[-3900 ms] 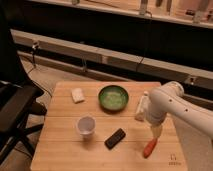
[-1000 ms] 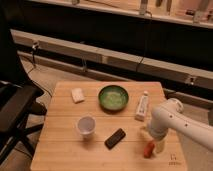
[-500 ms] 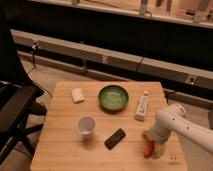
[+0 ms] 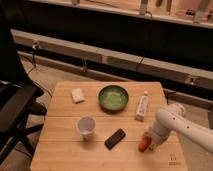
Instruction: Drag the pepper across the table
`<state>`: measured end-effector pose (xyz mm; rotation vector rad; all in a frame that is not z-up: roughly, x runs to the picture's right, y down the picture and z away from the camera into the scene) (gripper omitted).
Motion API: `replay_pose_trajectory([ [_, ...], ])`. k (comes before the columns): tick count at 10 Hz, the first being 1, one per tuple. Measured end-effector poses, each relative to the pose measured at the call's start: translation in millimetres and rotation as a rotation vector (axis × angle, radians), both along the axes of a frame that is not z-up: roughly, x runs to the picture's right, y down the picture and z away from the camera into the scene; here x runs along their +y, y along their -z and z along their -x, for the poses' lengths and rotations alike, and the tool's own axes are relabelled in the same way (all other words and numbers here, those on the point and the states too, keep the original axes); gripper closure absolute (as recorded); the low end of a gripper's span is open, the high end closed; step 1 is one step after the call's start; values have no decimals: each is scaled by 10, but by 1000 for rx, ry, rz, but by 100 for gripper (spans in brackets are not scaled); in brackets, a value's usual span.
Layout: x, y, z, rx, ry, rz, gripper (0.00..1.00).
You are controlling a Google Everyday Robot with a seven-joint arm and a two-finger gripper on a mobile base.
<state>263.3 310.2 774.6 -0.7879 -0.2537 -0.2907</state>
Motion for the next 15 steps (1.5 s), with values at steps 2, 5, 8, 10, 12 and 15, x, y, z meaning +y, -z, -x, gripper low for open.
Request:
replay_pose_trajectory([
  [2, 8, 2, -9, 1, 3, 1, 99],
  [5, -44, 95, 6, 1, -22, -33, 95],
  [8, -49, 49, -192, 5, -19, -10, 100],
  [10, -51, 77, -166, 0, -21, -18, 100],
  [12, -73, 102, -158, 5, -36, -28, 100],
  [15, -157, 30, -255, 3, -36, -18, 100],
])
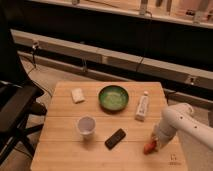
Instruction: Drag the pepper across the table
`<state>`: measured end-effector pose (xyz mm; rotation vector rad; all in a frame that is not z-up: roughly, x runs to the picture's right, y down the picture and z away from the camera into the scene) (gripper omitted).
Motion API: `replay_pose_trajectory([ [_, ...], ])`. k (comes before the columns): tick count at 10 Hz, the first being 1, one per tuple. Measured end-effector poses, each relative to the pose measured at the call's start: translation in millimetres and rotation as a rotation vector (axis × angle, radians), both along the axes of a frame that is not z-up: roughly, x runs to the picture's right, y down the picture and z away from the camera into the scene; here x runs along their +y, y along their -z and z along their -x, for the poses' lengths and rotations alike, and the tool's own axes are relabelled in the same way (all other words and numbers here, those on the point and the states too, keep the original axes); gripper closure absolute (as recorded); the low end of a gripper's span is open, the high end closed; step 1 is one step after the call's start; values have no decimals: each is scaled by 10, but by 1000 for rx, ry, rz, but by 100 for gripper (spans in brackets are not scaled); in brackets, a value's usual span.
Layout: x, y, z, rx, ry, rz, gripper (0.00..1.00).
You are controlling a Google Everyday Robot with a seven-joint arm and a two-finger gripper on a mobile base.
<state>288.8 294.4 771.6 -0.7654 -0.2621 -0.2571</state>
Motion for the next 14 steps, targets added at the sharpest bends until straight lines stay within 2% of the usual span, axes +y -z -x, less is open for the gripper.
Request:
replay_pose_trajectory([
  [3, 52, 59, -25, 2, -8, -1, 100],
  [7, -64, -8, -29, 2, -18, -3, 100],
  [11, -49, 16, -71, 1, -23, 0, 100],
  [14, -141, -39, -88, 1, -28, -6, 100],
])
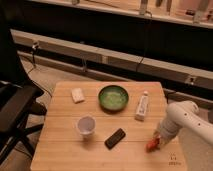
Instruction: Drag the pepper across the table
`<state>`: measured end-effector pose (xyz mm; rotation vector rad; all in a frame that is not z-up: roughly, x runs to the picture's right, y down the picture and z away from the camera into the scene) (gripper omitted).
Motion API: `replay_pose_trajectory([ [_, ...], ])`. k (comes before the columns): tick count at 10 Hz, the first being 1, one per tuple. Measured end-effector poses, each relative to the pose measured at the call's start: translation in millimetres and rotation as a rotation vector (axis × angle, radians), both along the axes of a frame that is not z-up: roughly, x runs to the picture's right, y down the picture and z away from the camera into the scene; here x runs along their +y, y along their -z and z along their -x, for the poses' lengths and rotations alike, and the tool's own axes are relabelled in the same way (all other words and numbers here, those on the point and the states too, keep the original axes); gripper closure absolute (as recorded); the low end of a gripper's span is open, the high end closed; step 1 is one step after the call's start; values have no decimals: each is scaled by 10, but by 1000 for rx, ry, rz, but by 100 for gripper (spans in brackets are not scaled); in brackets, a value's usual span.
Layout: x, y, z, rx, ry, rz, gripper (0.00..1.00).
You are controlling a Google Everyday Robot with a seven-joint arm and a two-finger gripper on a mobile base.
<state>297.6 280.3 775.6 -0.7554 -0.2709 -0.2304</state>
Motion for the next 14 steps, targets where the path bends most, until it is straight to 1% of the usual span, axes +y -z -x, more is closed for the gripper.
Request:
replay_pose_trajectory([
  [2, -62, -43, 9, -4, 4, 4, 100],
  [5, -48, -27, -9, -4, 2, 6, 100],
  [8, -168, -102, -4, -7, 0, 3, 100],
  [12, -201, -108, -30, -8, 1, 4, 100],
  [14, -255, -143, -59, -6, -3, 4, 100],
])
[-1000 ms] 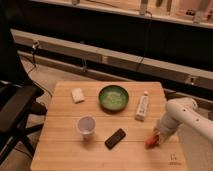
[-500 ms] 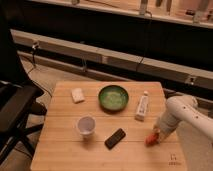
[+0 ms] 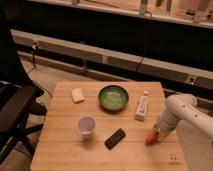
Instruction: Drag the pepper across the table
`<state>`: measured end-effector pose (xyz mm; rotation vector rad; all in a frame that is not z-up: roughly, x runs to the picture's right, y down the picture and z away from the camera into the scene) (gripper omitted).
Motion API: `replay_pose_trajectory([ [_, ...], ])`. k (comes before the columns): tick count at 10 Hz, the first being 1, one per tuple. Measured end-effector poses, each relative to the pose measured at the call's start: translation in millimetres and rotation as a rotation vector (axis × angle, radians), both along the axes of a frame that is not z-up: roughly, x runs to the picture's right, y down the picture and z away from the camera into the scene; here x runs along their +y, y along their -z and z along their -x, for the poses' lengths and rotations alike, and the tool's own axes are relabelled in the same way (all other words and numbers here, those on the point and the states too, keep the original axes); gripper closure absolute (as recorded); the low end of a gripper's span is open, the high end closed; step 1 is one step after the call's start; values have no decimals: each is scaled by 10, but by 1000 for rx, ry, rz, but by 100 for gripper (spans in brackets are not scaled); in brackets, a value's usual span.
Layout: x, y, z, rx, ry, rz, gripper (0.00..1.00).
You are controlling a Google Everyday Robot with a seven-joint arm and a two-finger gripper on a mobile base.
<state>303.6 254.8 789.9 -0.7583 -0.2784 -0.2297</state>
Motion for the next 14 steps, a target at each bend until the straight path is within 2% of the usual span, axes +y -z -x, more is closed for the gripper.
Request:
replay_pose_trajectory([
  [14, -168, -95, -110, 1, -22, -4, 100],
])
